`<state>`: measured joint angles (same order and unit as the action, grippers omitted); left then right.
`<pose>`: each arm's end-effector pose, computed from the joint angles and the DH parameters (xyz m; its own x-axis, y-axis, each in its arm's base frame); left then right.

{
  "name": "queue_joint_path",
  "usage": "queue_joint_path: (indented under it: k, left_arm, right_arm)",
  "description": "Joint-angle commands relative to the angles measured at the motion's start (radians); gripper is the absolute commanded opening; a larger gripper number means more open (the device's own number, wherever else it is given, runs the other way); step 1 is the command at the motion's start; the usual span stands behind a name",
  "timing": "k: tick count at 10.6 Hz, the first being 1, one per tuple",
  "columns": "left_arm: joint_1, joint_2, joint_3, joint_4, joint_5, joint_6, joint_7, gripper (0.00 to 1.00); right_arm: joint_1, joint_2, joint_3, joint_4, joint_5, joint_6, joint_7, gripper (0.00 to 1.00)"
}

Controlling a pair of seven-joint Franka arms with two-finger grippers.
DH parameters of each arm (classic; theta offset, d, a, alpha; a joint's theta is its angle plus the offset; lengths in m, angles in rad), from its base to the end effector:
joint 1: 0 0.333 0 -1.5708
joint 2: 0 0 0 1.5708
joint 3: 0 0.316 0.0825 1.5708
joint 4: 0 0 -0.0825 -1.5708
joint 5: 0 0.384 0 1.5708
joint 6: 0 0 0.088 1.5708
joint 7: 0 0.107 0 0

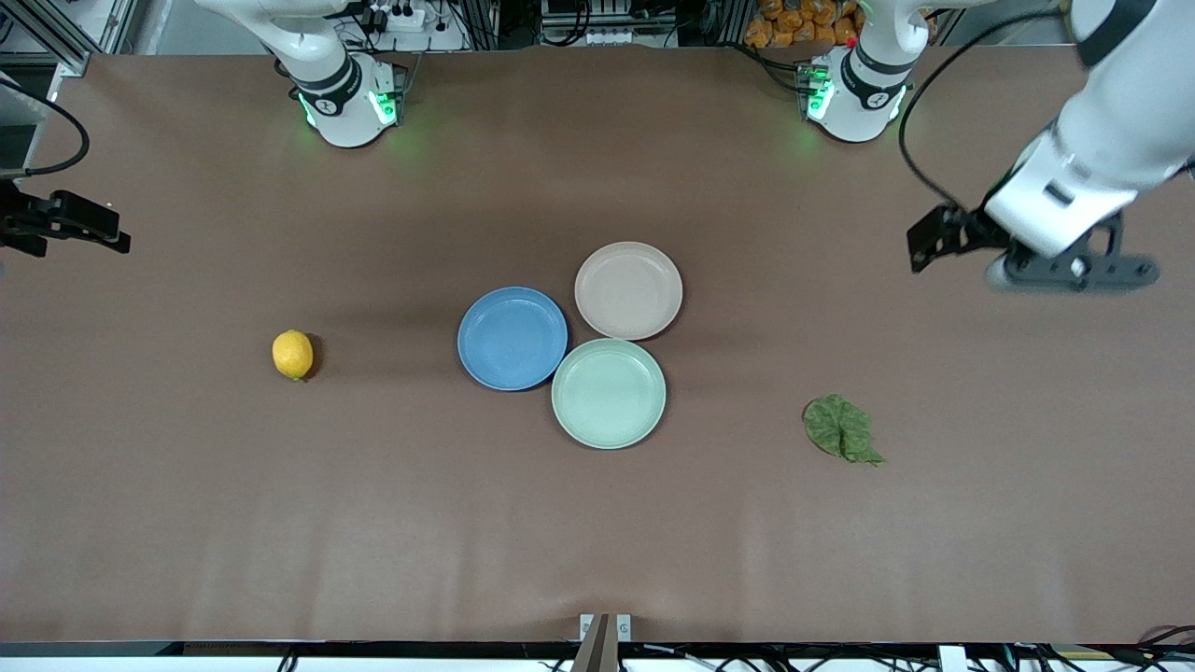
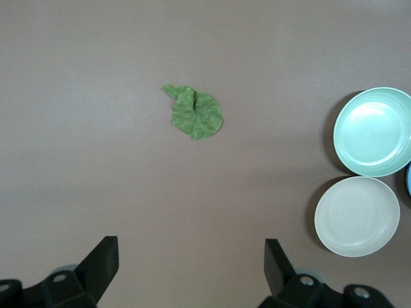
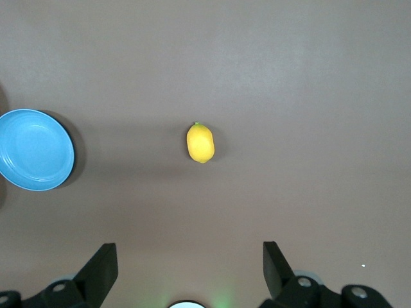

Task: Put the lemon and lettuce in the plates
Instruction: 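Move the left gripper to the lettuce while the right gripper reaches the lemon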

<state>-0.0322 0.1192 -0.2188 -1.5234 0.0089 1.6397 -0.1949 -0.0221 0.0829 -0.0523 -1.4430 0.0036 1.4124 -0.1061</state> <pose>0.5788 -0.1398 0.5860 0.9985 -0.0552 -0.0033 -0.0551 -0.9983 0.0166 0.5621 -0.0401 0.6245 0.9931 0.0324 -0.1126 0.0314 -0.9994 -0.0113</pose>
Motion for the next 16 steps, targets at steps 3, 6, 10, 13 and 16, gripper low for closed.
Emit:
queue_joint_path:
  k: [3,6,10,13,16]
  left_arm:
    - [0.006,0.132,-0.001,0.008,0.005,0.109,0.026,1.0]
    - [0.014,0.227,0.002,0.0,0.005,0.192,0.022,1.0]
    - [0.043,0.335,0.003,-0.027,0.025,0.311,0.014,1.0]
    - [0.049,0.393,0.004,-0.035,0.055,0.365,-0.015,1.0]
    - [0.046,0.444,0.004,-0.061,0.098,0.459,-0.067,1.0]
  right_arm:
    - [-0.01,-0.002,0.0,-0.011,0.016,-0.006,0.011,1.0]
    - [-0.015,0.001,-0.001,-0.023,0.016,0.005,0.006,1.0]
    - [-0.012,0.012,-0.001,-0.131,0.016,0.134,0.0,1.0]
    - [-0.013,0.017,0.0,-0.194,0.016,0.186,0.0,1.0]
    - [-0.013,0.009,0.0,-0.299,0.016,0.302,-0.001,1.0]
